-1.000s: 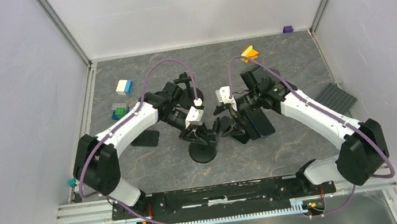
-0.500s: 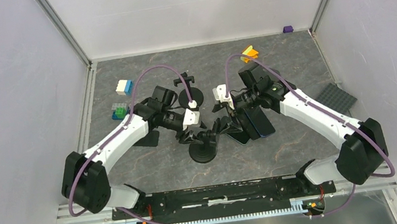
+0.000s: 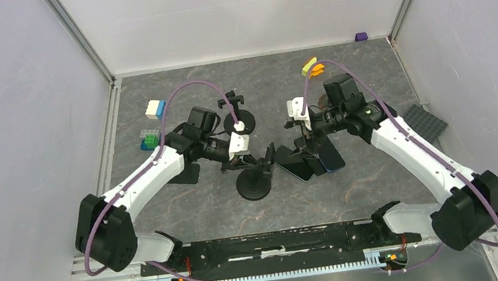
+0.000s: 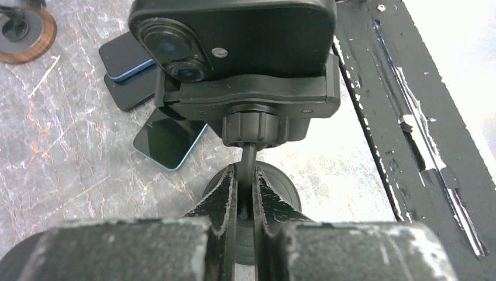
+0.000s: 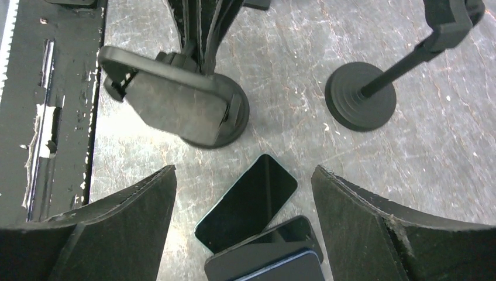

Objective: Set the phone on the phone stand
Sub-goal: Move the phone stand with the phone to the center of the board.

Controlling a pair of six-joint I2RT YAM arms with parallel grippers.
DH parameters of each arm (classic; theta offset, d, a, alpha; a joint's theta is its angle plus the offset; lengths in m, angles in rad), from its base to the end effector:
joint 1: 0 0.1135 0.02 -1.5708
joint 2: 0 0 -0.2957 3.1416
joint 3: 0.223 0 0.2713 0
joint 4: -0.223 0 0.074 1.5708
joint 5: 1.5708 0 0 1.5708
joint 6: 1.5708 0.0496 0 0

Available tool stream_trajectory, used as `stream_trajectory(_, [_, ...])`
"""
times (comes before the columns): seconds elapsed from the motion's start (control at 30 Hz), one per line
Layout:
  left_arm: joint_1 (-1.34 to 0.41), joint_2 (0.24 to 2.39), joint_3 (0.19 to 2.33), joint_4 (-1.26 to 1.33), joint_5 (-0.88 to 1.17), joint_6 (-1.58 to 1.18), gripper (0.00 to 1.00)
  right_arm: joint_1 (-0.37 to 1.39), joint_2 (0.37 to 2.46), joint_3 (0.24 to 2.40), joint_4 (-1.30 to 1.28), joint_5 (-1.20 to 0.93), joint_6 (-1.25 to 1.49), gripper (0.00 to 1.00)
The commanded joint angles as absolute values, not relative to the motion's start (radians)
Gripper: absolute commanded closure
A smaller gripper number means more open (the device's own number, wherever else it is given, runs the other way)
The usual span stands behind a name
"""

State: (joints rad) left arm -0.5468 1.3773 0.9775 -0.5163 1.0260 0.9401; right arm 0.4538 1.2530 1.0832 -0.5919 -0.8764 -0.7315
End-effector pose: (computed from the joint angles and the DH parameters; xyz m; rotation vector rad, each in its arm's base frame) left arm 0.2264 -0.1875 0.2769 1.7344 1.2868 -1.0311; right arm 0.2305 0.1548 0.3358 -1.5217 1.5059 0.8497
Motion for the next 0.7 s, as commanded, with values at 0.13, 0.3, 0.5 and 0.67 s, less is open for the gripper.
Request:
stream_trajectory(0.13, [-0.398,1.474,1.244,-1.011,1.126,1.337,0.98,0.401,1.167,1.028,-0.615,-0.861,-0.753,0.1])
stream_trajectory(0.3, [-0.281,1.588,1.416,-1.322,1.138,1.624,0.98,0.388,1.166,1.003,-0.609,-0.857,-0.752,0.1])
stream_trajectory(0.5, [-0.177,1.704,1.556,-1.502,1.154,1.841,0.98,0.382,1.181,0.976,-0.579,-0.857,-0.732,0.1])
stream_trajectory(0.67, [-0.135,1.83,1.673,-1.645,1.198,2.005,0.98,0.38,1.203,0.957,-0.546,-0.862,-0.712,0.1])
